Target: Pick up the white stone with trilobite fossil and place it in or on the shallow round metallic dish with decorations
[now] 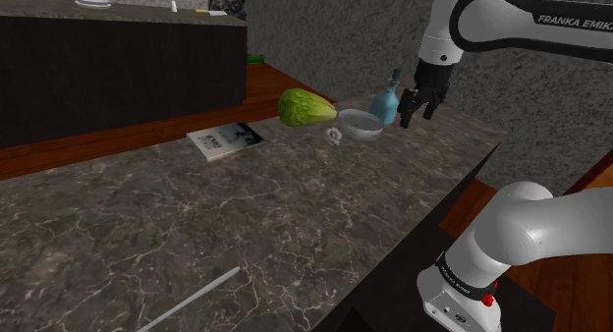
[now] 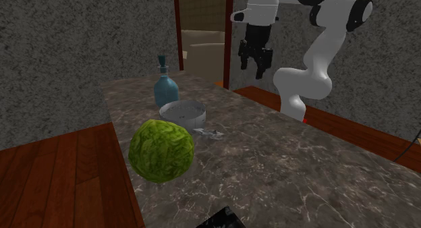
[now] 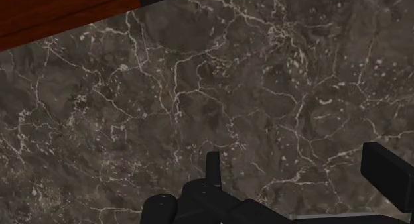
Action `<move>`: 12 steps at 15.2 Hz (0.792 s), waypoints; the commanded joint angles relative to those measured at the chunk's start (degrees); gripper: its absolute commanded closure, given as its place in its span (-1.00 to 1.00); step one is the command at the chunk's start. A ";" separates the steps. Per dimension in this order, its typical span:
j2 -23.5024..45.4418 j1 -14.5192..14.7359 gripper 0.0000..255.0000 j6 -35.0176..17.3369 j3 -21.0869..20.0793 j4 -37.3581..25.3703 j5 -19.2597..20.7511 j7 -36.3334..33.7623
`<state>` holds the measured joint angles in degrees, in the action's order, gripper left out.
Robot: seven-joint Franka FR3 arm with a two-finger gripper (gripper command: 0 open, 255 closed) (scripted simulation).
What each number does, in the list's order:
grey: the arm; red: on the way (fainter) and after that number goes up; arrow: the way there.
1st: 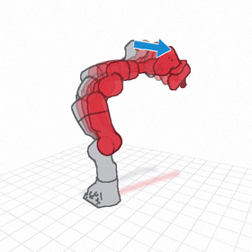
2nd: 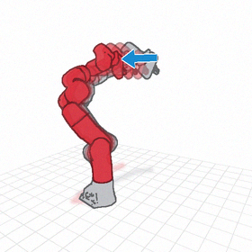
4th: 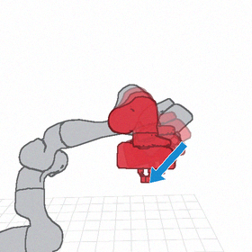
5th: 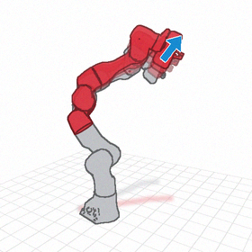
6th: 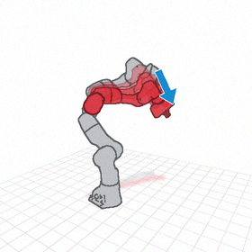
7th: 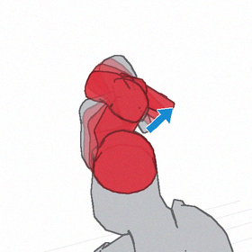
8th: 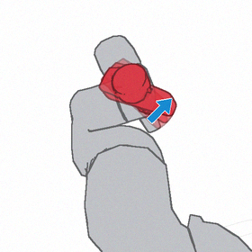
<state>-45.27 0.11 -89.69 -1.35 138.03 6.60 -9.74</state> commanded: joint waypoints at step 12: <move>18.60 -0.33 -1.00 -20.07 -3.28 -2.02 -6.27 -12.11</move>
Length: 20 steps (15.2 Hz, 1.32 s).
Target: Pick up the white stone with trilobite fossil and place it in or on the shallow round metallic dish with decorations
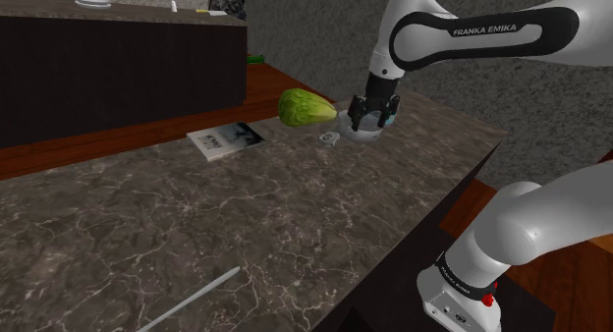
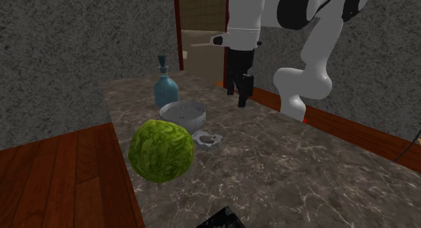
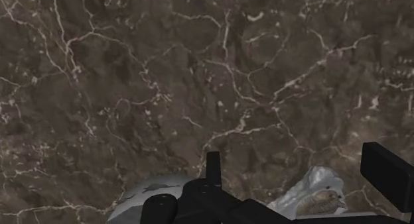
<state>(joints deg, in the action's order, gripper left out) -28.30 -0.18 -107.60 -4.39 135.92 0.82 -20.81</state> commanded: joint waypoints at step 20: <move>17.75 -0.28 -1.00 -18.33 -1.85 -2.59 -2.59 -7.45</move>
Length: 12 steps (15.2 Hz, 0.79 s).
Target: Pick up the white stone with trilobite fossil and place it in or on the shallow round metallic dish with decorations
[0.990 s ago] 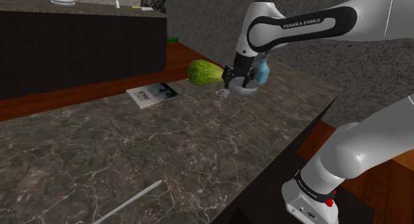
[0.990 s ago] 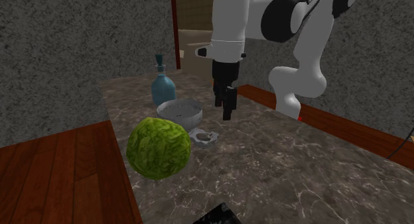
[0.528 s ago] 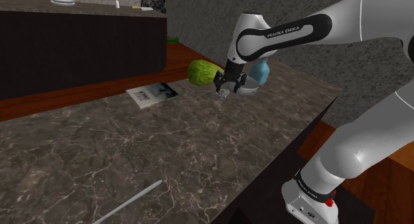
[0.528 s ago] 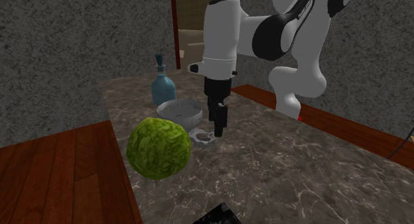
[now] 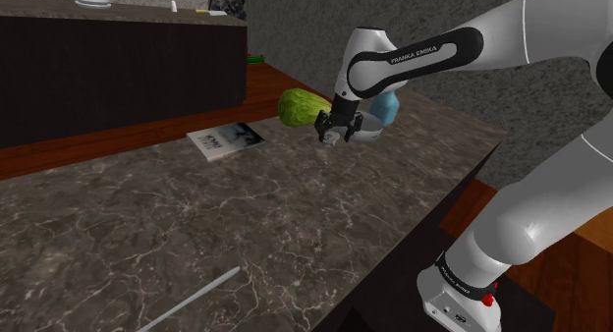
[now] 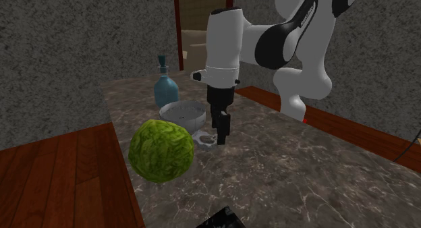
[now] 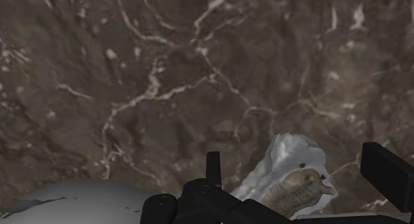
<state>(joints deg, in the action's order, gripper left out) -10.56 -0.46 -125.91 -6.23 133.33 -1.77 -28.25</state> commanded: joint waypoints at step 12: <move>0.01 -0.01 1.00 -0.02 -0.01 0.00 0.00 0.00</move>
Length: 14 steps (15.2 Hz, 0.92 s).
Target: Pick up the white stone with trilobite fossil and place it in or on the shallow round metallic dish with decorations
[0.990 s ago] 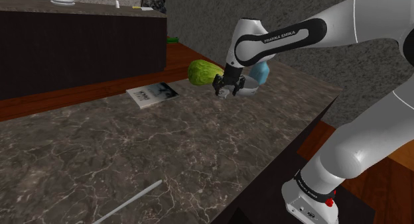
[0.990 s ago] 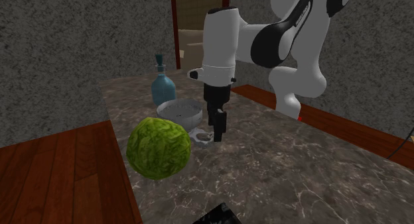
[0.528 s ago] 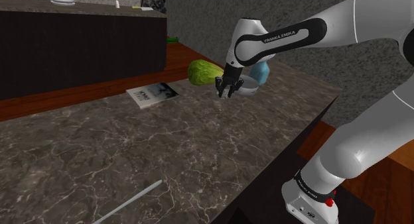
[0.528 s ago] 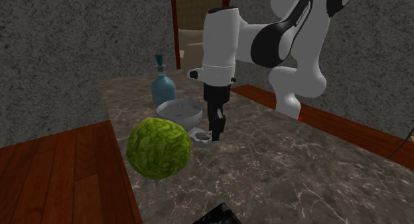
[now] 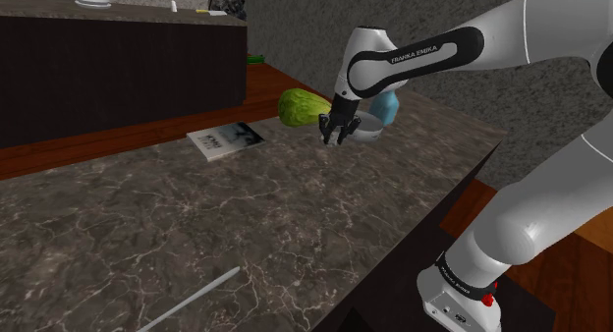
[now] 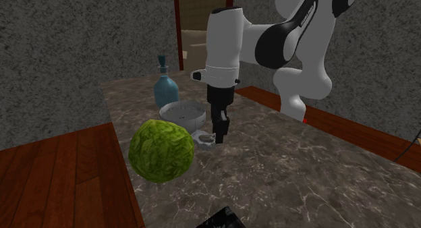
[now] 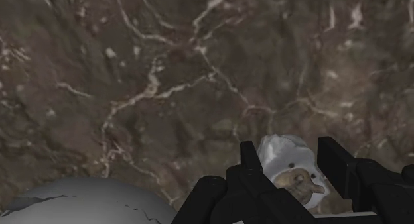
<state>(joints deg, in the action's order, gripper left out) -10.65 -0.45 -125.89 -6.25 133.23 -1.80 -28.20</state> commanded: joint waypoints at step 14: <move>-3.40 -0.06 1.00 11.03 0.28 -7.48 -0.14 0.10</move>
<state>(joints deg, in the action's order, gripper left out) -13.67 -0.53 -115.59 -5.96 126.08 -1.90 -28.07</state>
